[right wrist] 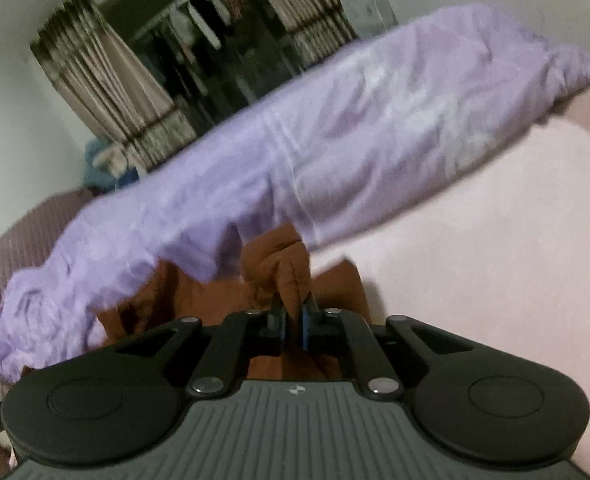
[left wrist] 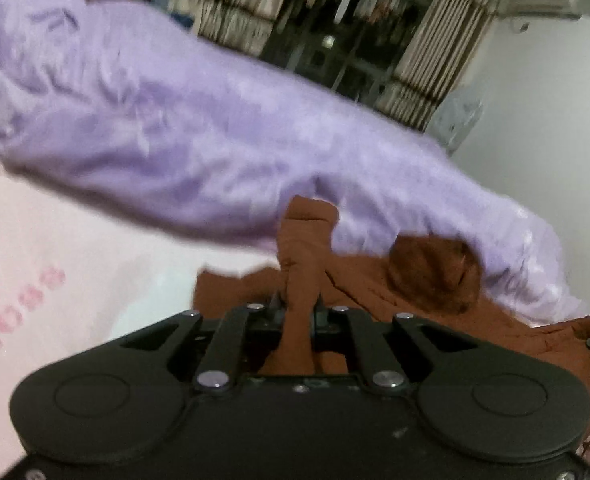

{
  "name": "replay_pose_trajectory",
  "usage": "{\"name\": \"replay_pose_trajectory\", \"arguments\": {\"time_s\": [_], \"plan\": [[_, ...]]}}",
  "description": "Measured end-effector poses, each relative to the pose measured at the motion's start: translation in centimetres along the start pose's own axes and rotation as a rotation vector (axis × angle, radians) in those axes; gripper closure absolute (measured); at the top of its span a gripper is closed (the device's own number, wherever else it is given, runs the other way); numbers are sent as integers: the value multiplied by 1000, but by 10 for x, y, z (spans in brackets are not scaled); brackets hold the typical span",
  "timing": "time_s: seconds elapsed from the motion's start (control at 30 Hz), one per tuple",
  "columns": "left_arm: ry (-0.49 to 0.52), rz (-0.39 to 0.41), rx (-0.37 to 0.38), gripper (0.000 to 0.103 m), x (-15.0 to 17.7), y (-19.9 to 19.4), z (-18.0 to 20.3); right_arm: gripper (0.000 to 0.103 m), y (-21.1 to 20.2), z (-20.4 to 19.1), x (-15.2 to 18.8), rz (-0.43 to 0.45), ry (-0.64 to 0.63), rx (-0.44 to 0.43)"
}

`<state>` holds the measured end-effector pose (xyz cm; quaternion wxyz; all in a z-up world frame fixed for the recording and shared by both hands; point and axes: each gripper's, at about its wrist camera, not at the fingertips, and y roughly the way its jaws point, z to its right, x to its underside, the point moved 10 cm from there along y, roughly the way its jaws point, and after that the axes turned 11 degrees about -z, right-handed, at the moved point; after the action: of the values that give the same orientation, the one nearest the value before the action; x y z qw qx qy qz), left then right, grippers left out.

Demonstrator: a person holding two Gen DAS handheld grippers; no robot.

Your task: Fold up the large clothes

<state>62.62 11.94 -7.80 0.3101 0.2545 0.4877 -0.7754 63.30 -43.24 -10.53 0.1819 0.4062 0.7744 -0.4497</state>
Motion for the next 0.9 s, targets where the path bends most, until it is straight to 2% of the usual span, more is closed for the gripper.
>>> {"name": "replay_pose_trajectory", "arguments": {"time_s": [0.1,0.2,0.3,0.37,0.5,0.53,0.6,0.67,0.8,0.9], "plan": [[11,0,-16,94,-3,-5,-4,96,0,0,-7,10,-7,5],[2,-62,-65,94,8,14,-15,96,22,12,-1,-42,25,39],[-52,-126,-93,93,26,40,-32,96,42,28,11,-78,60,59],[-91,-146,-80,90,38,52,-42,96,52,36,17,-88,101,45],[-127,-130,-59,83,41,54,-48,92,58,44,23,-91,144,10],[-123,-129,-67,75,39,52,-48,90,56,46,24,-89,153,3],[-132,-107,-101,63,33,40,-50,72,49,46,22,-68,165,11],[-135,-66,-114,63,27,22,-44,57,34,40,20,-27,136,64],[-68,-10,-138,63,21,-20,-18,56,-5,10,17,74,-18,186],[37,11,-118,61,33,-41,30,56,-28,-27,28,132,-93,178]]}}
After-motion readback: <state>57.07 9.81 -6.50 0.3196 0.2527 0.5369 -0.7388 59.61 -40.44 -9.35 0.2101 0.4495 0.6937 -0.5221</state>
